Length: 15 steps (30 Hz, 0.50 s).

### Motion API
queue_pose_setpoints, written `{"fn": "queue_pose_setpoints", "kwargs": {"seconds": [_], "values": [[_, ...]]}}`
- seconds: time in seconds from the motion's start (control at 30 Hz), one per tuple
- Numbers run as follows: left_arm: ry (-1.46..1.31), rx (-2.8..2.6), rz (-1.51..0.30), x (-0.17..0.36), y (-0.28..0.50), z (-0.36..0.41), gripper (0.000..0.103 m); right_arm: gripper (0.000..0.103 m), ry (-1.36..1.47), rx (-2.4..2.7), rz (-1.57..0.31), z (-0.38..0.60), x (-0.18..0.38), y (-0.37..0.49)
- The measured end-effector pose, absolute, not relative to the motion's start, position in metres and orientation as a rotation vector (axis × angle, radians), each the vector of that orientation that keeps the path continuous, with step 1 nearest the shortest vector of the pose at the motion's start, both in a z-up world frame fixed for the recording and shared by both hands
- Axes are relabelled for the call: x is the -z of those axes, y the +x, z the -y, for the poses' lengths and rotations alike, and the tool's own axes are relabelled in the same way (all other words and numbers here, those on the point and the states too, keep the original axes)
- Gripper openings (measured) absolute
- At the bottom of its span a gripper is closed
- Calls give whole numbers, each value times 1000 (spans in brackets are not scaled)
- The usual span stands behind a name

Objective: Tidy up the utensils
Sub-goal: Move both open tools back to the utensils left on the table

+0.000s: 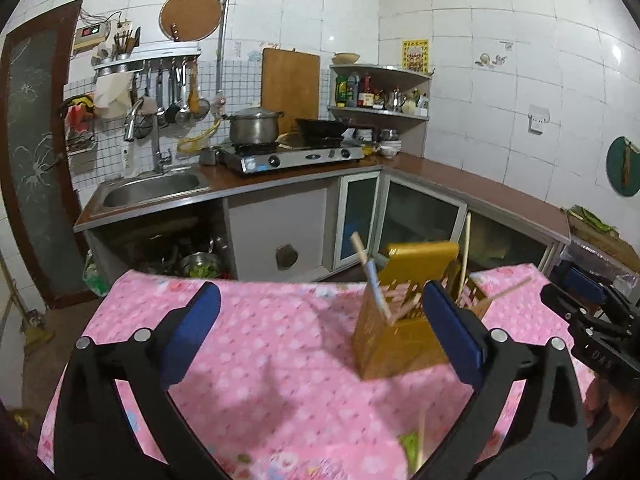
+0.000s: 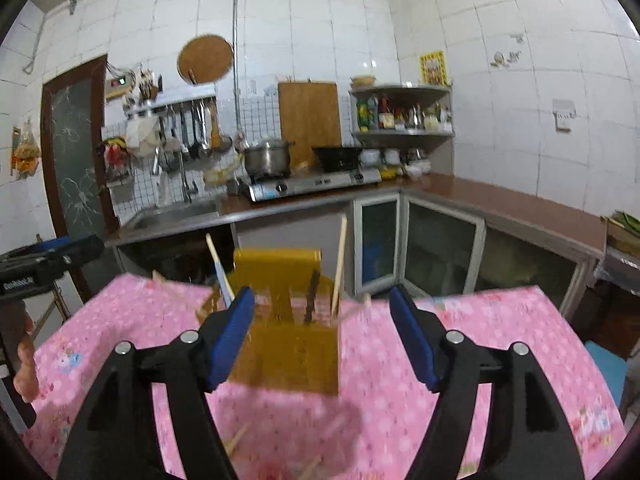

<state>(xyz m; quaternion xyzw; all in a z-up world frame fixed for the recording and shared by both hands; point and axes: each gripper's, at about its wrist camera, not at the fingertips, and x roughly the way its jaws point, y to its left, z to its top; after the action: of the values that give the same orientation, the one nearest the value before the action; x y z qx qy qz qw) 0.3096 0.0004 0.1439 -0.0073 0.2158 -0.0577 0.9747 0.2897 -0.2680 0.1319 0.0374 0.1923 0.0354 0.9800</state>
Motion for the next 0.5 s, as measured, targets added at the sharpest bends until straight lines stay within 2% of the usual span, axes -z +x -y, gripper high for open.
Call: {"fn": "queue_pose_setpoints", "kwargs": {"seconds": [0.5], "values": [[-25,62,-646,-39,294,-36,98,69,111,42,-769,254,-14,283]]}}
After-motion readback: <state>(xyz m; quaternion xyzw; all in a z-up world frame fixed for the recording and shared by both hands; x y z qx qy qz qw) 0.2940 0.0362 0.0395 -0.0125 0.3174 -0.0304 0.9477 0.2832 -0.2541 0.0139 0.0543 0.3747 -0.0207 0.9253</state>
